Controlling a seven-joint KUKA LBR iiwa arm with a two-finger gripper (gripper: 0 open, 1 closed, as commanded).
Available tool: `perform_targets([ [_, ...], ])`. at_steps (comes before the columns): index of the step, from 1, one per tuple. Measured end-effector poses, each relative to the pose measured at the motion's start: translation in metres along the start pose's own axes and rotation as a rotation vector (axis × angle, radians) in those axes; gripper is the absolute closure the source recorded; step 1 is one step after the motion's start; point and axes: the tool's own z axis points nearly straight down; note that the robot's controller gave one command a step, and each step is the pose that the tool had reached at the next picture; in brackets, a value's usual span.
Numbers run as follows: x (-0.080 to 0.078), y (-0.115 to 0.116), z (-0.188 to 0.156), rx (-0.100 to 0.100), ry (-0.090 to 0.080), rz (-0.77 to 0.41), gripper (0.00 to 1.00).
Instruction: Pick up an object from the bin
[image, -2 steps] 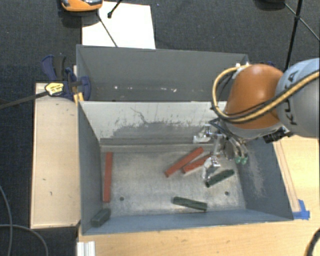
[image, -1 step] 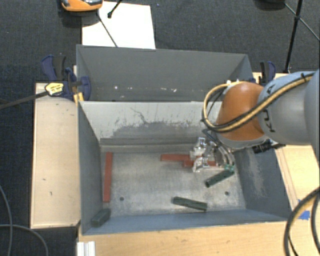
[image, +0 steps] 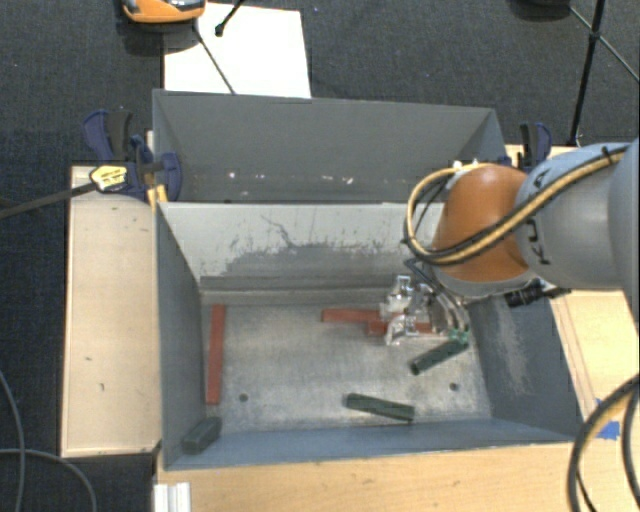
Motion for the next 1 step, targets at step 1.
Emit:
perform_targets([
  [1,-0.0057,-0.0218,-0.1456,0.002,0.024,0.038,1.0],
])
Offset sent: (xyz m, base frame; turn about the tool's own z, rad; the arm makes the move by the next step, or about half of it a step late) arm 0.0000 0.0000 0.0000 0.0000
